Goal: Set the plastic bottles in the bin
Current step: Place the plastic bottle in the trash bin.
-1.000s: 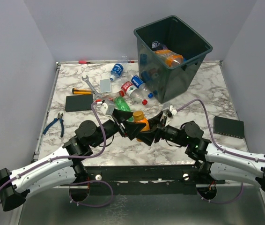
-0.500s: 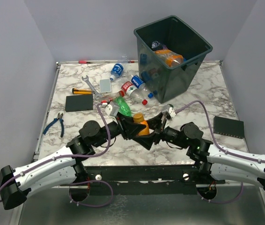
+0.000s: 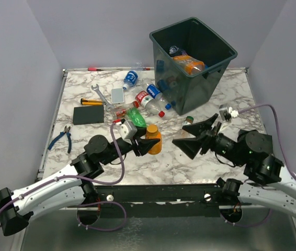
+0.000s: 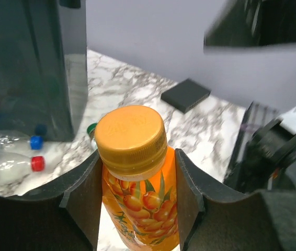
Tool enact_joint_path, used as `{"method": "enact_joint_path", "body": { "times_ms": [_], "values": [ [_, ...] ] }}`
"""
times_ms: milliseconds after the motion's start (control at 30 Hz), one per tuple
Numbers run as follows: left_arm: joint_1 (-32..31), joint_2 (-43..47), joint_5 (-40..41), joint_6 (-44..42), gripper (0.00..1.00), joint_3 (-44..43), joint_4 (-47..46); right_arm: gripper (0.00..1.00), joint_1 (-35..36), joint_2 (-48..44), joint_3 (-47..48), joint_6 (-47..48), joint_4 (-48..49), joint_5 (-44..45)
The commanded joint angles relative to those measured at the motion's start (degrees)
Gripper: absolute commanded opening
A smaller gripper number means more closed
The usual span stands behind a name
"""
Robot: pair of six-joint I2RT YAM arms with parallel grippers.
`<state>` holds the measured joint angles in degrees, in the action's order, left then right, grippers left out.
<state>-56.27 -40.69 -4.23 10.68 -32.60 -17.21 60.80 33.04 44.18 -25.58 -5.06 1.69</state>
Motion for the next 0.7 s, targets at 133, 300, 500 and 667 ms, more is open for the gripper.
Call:
{"method": "enact_joint_path", "body": {
  "times_ms": [133, 300, 500, 667],
  "values": [
    [-0.7, -3.2, -5.5, -21.4, 0.17, 4.2, -4.7, 0.89, 0.4, 21.3, 20.7, -6.6, -19.3, 5.5],
    [-1.9, -4.2, -3.1, -21.7, 0.16, 4.8, -7.3, 0.82, 0.4, 27.3, 23.7, -6.9, -20.9, 6.4],
    [-2.8, -4.4, -1.7, -20.4, 0.14, 4.3, -7.2, 0.78, 0.4, 31.9, 24.4, -7.3, -22.3, 9.3],
    [-3.0, -3.8, -1.3, -19.7, 0.12, 4.3, -7.2, 0.64, 0.4, 32.9, 24.2, -6.8, -22.3, 11.1]
  ]
}}
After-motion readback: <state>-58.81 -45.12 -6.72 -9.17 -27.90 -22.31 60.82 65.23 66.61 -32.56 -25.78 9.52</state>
